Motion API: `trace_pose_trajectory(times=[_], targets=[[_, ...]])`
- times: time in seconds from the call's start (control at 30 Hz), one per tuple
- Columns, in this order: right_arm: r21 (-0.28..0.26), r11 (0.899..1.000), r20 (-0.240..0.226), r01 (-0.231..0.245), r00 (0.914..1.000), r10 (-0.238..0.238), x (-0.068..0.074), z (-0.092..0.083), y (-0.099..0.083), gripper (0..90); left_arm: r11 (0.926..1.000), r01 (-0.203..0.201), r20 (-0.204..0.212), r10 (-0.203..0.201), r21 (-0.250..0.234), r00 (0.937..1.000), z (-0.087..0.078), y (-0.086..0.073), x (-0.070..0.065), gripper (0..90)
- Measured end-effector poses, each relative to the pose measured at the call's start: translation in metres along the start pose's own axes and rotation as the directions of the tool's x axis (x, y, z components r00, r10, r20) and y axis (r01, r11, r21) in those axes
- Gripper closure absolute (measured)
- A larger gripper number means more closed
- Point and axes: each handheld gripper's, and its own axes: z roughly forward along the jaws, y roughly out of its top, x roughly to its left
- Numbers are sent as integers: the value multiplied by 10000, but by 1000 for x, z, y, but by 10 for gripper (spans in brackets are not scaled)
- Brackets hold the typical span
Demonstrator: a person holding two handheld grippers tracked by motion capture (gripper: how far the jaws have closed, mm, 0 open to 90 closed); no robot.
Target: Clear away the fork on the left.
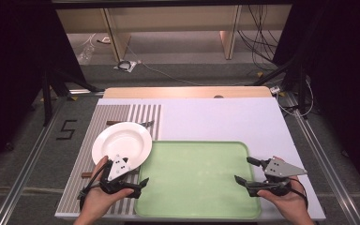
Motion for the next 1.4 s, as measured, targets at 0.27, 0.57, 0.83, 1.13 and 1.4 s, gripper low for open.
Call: trace_pose_trajectory(times=[0.27, 0.57, 0.83, 1.13, 1.4], targets=[[35, 10000, 2, -11, 10000, 11, 0, 0, 0, 205, 9999, -49, -134, 51, 113, 9999, 0, 2, 0, 10], [-19, 10000, 126, -27, 9999, 27, -2, -1, 0, 205, 9966, -220, -859, 288, 791, 9959, 6, 27, 10, 653], [-26, 10000, 164, -44, 9999, 44, -3, -2, 0, 205, 9860, -952, -893, 1080, 1370, 9901, 42, 60, 29, 894], [-29, 10000, 125, -77, 9999, 78, -2, -1, 0, 205, 9626, -1772, -657, 1942, 2050, 9788, 90, 90, 68, 896], [70, 10000, 142, -31, 9999, 30, -3, -2, -1, 205, 9524, -1642, -409, 1805, 2570, 9827, 121, 100, 89, 896]])
